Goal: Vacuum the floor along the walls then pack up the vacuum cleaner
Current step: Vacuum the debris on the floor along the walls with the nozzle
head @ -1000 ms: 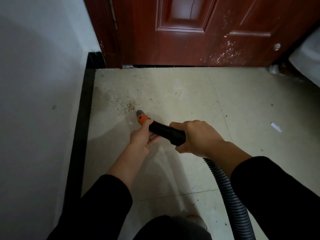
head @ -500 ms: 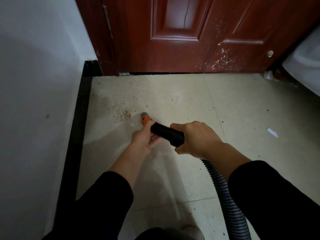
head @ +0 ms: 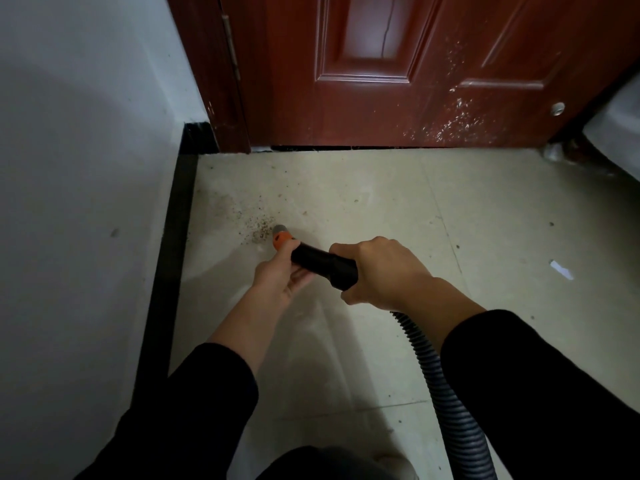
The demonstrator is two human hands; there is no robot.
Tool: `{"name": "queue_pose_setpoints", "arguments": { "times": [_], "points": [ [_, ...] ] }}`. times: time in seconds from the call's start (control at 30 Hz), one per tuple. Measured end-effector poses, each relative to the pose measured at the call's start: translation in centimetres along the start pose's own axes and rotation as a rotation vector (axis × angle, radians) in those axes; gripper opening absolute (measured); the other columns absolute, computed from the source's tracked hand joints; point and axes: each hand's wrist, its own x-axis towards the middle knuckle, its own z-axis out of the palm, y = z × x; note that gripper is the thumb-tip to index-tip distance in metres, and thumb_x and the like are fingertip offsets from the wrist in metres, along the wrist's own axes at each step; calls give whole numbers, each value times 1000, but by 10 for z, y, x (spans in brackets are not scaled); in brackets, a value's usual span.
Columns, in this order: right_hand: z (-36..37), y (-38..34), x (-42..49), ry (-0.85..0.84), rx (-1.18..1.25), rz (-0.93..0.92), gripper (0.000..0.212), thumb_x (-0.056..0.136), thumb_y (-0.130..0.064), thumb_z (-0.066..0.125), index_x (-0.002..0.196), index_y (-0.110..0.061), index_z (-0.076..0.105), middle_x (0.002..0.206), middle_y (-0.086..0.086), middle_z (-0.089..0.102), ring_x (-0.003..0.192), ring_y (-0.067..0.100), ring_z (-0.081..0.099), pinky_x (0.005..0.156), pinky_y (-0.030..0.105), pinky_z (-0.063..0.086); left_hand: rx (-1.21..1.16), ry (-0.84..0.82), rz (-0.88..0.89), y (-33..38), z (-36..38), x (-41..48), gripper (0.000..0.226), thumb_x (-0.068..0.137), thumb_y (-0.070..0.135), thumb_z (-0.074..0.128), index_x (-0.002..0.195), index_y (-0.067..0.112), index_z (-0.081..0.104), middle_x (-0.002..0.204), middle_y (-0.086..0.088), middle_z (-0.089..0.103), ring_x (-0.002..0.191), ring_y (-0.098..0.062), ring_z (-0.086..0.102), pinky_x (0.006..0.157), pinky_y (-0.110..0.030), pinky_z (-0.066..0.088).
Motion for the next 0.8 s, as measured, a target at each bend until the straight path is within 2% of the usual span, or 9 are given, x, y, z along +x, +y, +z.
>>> {"name": "queue_pose_setpoints", "arguments": {
  "times": [0.27, 0.63, 0.8],
  "points": [
    [6, -17, 5, -24, 18, -28, 28, 74, -26, 71, 98, -31, 56, 69, -3, 55, 65, 20, 54, 52, 27, 38, -29, 30, 4, 3, -22, -3, 30, 91, 27, 67, 101, 0, 60, 92, -16, 70, 82, -21, 70, 53, -26, 58],
    [6, -32, 10, -42, 25, -55, 26, 75, -24, 68, 95, -32, 54, 65, -6, 51, 61, 17, 51, 48, 25, 32, -65, 58, -1, 10, -38, -6, 28, 90, 23, 68, 97, -2, 59, 95, -18, 70, 88, -25, 69, 58, -29, 59],
    [-3, -23, 15, -46, 24, -25, 29, 74, -25, 71, 98, -30, 56, 68, -4, 52, 64, 20, 53, 48, 26, 34, -57, 41, 16, 13, -21, -1, 27, 91, 24, 67, 99, -1, 60, 91, -16, 69, 79, -20, 70, 51, -25, 57]
  ]
}}
